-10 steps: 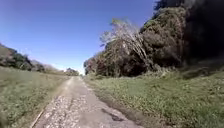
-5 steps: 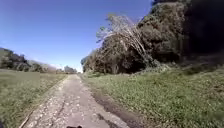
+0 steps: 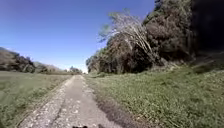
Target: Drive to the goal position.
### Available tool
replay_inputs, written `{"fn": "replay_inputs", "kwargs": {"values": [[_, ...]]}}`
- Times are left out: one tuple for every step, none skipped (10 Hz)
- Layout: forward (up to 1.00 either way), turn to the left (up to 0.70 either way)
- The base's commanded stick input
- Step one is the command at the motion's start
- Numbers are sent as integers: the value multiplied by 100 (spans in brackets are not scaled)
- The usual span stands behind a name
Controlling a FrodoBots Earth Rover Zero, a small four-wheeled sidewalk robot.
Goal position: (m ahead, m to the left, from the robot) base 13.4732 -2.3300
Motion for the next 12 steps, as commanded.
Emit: {"fn": "replay_inputs", "kwargs": {"values": [[50,13],[50,27],[50,27],[50,27],[50,0],[50,0],[50,0],[50,0],[50,0],[50,0],[50,0],[50,27]]}}
